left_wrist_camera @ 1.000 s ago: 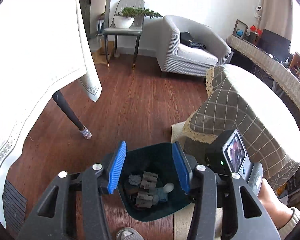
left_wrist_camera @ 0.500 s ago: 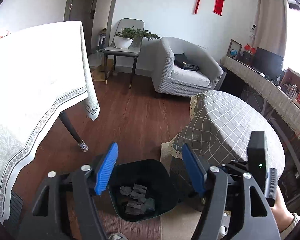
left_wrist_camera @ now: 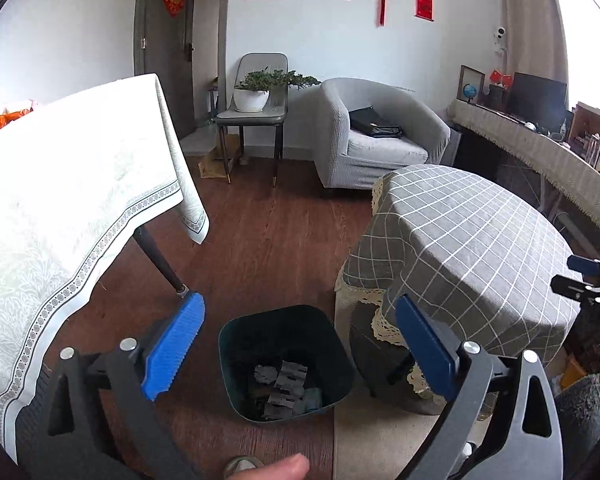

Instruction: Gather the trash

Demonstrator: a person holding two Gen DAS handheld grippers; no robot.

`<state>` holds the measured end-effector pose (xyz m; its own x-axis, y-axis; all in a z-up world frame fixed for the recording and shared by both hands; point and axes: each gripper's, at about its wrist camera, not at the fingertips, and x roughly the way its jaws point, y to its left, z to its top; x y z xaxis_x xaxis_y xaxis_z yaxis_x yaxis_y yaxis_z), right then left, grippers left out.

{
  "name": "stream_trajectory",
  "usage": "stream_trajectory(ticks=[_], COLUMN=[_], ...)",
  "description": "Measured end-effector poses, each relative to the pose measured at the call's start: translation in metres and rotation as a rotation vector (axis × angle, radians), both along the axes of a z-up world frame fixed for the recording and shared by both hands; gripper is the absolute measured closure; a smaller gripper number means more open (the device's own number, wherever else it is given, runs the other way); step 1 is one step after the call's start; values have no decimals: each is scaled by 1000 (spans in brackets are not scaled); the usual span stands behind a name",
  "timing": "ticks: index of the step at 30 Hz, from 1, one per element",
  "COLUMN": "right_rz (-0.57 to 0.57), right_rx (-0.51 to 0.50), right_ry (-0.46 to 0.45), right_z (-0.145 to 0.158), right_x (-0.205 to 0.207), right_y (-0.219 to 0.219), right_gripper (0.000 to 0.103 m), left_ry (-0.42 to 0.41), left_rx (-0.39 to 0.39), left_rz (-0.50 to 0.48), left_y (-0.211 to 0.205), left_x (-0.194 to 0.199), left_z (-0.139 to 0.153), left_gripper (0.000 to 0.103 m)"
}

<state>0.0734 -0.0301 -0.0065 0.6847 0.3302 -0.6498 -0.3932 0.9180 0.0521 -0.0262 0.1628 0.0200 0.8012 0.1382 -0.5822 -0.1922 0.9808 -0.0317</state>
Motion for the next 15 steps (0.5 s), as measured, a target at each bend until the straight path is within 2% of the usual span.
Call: stream_trajectory(ticks=[4, 8, 12, 15], right_rz=[-79, -114, -127, -91], right_rx=[-1, 4, 25, 60], right_ry=[-37, -62, -65, -53], right_z=[4, 3, -3, -4], right_x=[-17, -28, -31, -28], right_y=[-48, -81, -93, -90], right_gripper=[7, 5, 4, 4], left_ry=[-12, -1, -33, -2], left_rx=[11, 45, 3, 24], left_rz=[-23, -6, 7, -1], left_y=[-19, -27, -22, -26], left_x=[-6, -7, -8, -8], left_z=[-7, -19, -16, -21], left_gripper=[3, 3, 3, 3])
